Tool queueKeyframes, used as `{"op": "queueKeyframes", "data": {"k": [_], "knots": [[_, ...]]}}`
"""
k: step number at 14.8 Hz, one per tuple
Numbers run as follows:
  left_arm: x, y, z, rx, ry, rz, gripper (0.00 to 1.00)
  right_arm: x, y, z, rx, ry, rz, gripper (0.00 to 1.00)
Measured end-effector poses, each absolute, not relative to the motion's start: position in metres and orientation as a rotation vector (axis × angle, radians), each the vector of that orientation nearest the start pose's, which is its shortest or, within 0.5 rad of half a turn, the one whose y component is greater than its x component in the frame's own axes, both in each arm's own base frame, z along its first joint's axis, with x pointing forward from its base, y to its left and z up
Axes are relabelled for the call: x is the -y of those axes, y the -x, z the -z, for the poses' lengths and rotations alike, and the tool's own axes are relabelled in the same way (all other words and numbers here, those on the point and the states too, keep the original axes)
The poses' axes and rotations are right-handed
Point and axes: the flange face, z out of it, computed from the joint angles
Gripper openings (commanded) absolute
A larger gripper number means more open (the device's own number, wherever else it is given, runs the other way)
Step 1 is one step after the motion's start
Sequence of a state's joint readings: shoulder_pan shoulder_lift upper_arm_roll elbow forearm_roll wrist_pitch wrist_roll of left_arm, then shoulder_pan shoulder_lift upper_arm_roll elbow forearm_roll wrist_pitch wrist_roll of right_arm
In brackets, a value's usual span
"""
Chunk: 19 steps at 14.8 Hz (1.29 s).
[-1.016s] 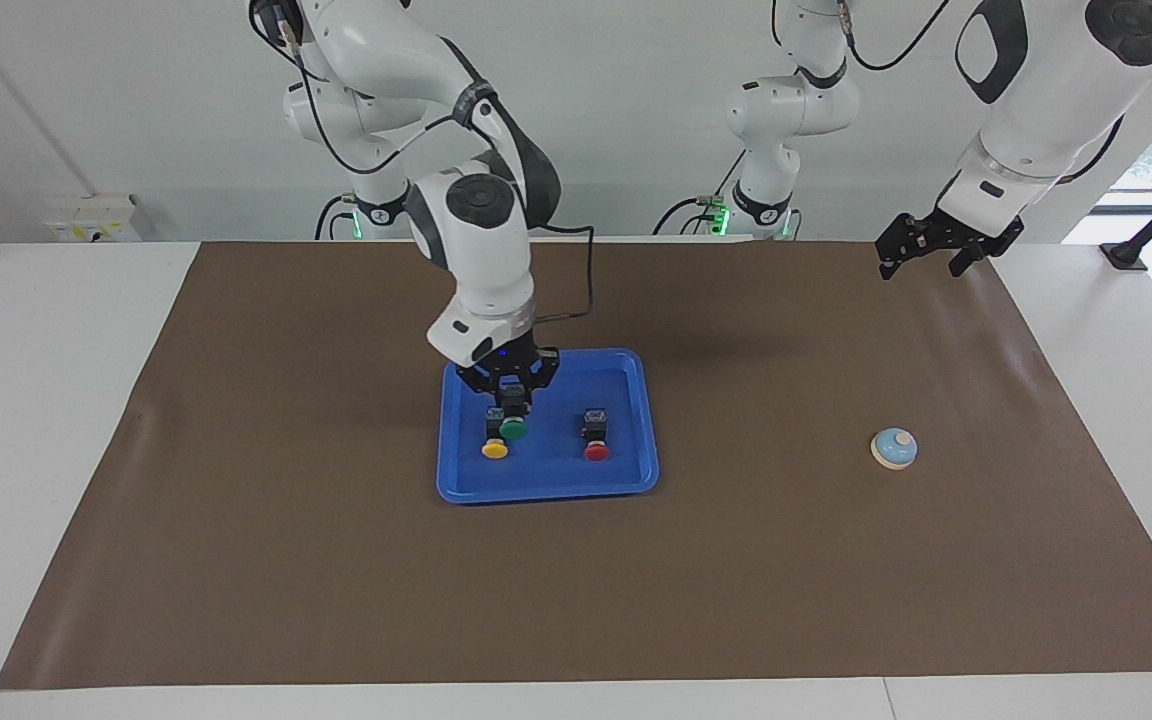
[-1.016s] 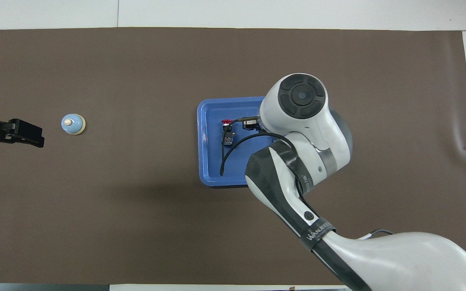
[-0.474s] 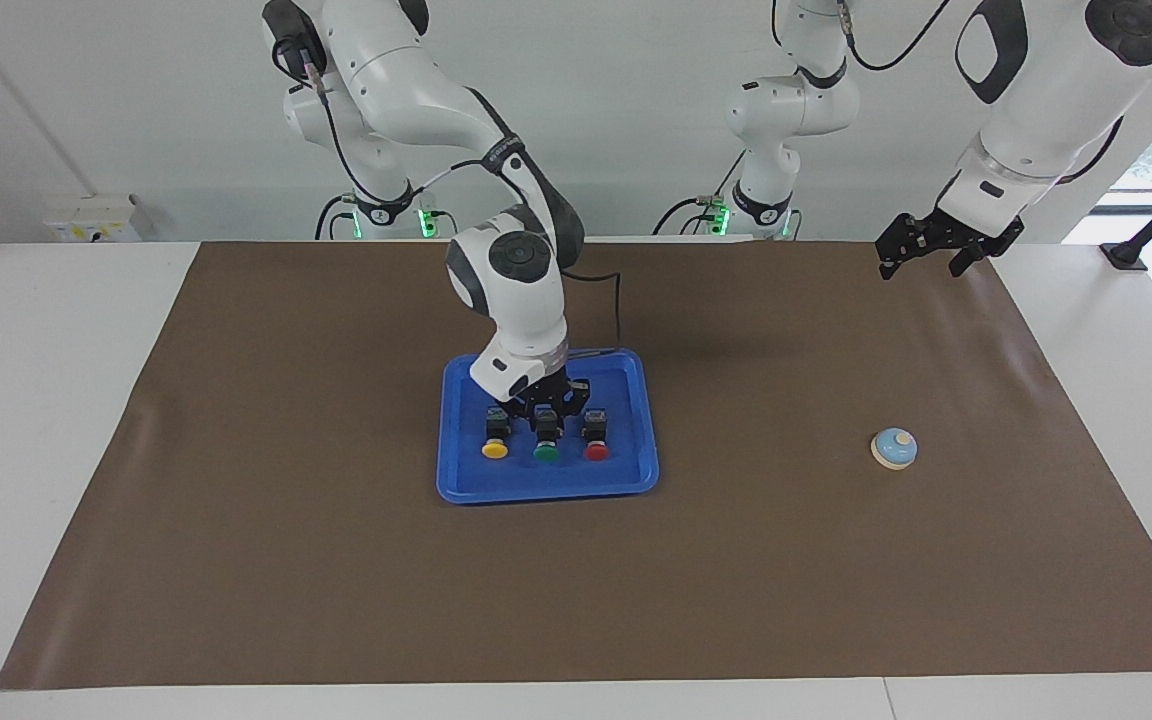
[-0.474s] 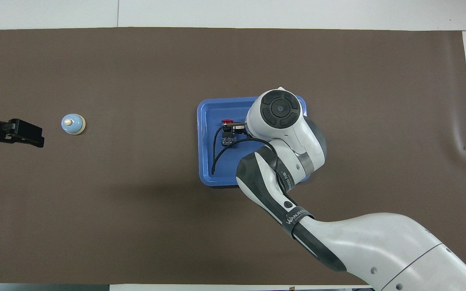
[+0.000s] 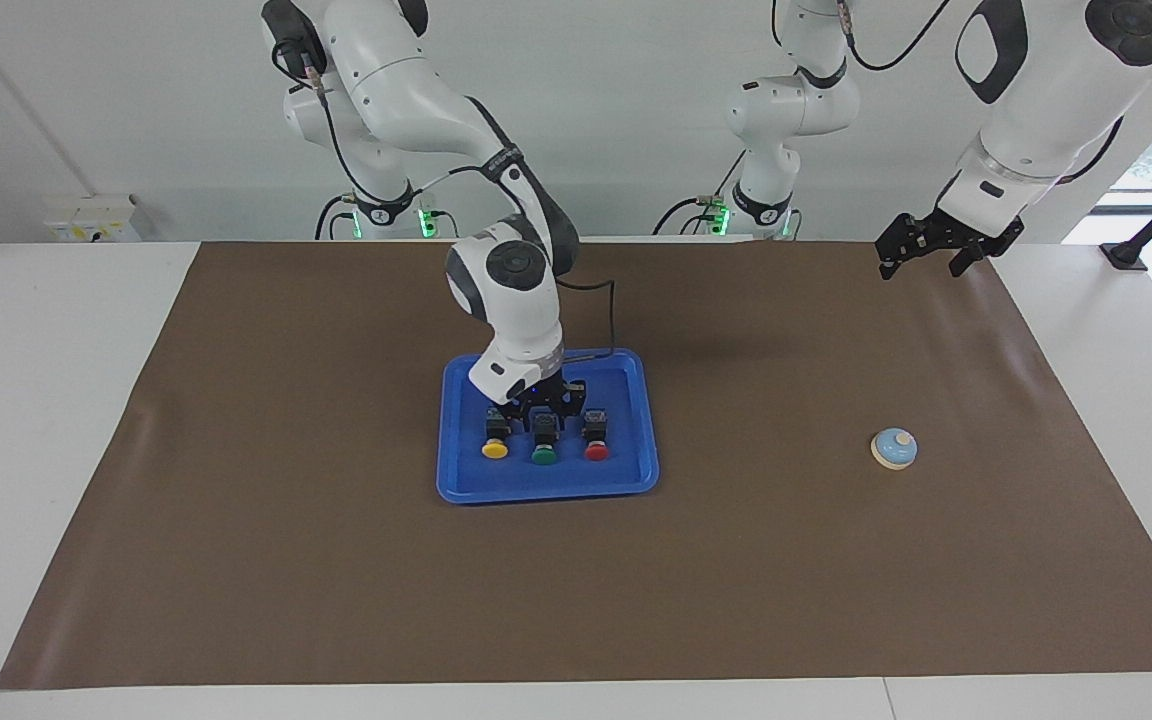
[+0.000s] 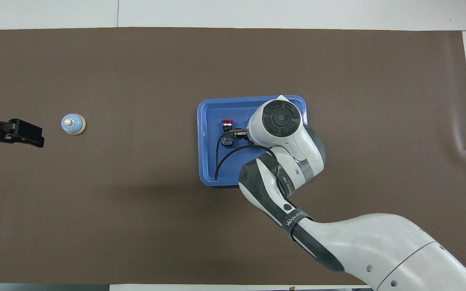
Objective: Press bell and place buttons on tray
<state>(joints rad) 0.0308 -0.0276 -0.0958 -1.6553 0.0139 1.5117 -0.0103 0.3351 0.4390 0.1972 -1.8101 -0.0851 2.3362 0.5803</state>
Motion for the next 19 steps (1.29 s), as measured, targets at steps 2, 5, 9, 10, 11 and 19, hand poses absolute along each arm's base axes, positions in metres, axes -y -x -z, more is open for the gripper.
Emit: {"op": "queueKeyframes", "data": {"k": [2, 5, 9, 10, 11, 19], "knots": [[0.034, -0.536, -0.595, -0.085, 3.114, -0.180, 1.00, -0.322, -0.573, -0.325, -0.026, 3.071, 0.126, 1.00], [0.034, -0.536, -0.595, -0.085, 3.114, -0.180, 1.00, -0.301, -0.580, -0.371, -0.058, 3.113, 0.085, 1.00], [0.034, -0.536, -0.595, -0.085, 3.114, -0.180, 1.00, -0.217, -0.582, -0.452, -0.010, 3.184, -0.003, 1.00], [0.034, -0.536, -0.595, -0.085, 3.114, -0.180, 1.00, -0.191, -0.582, -0.468, -0.020, 3.194, -0.019, 1.00], [0.034, -0.536, -0.595, -0.085, 3.114, -0.180, 1.00, -0.164, -0.582, -0.483, -0.010, 3.201, -0.030, 1.00], [0.034, -0.536, -0.595, -0.085, 3.114, -0.180, 1.00, -0.036, -0.533, -0.597, 0.136, 3.180, -0.011, 1.00]]}}
